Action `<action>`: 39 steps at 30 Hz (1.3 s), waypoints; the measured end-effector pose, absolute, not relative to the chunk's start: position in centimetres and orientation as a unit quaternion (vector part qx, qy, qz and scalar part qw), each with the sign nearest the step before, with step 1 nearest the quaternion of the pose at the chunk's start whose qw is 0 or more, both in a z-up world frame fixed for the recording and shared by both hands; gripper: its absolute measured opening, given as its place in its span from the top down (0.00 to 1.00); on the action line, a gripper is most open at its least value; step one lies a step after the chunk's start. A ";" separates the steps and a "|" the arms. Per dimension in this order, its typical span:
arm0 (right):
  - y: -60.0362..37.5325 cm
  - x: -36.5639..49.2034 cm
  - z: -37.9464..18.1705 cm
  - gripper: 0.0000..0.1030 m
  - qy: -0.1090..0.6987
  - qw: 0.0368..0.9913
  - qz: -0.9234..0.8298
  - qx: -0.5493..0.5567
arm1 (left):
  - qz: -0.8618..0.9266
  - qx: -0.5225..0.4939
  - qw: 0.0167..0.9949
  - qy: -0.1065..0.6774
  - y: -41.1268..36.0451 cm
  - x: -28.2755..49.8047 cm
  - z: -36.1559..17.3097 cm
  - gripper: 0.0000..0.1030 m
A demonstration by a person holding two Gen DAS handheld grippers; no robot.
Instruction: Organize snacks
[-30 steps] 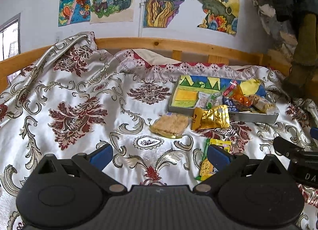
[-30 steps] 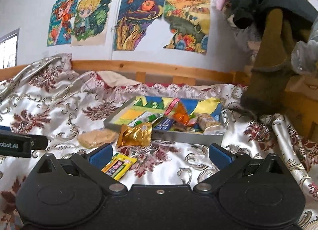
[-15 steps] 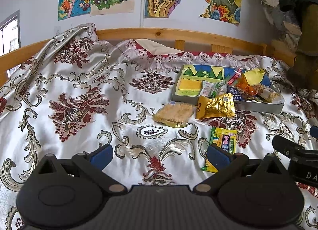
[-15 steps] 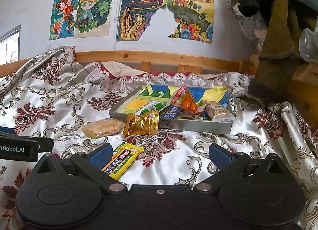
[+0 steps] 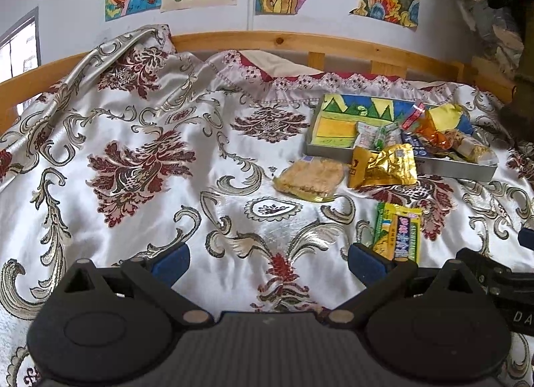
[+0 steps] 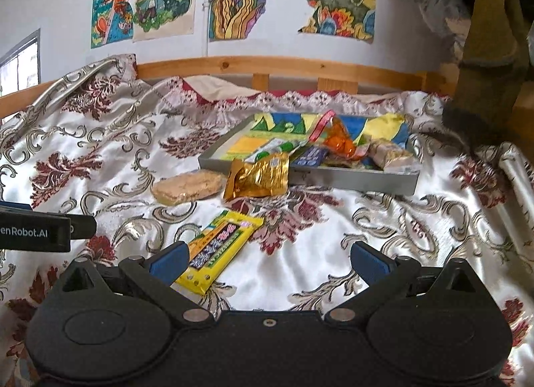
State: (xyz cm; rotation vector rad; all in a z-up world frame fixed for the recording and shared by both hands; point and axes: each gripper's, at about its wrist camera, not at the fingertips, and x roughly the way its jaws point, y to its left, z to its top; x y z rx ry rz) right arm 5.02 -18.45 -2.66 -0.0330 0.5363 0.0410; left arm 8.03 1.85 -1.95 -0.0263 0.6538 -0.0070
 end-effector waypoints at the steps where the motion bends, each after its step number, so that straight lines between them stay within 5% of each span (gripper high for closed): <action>1: -18.4 5.2 -2.8 0.01 0.269 0.963 0.021 -0.015 | -0.002 -0.012 0.946 0.323 1.9 8.2 -2.0 0.01; 28: -11.7 11.7 -7.4 0.01 0.328 0.936 0.081 -0.096 | -0.082 0.007 0.931 0.354 1.6 21.1 -4.2 0.01; 39: -13.0 11.9 -7.9 0.24 0.305 0.949 0.033 -0.075 | -0.168 0.088 0.916 0.353 -1.9 27.6 -6.7 0.00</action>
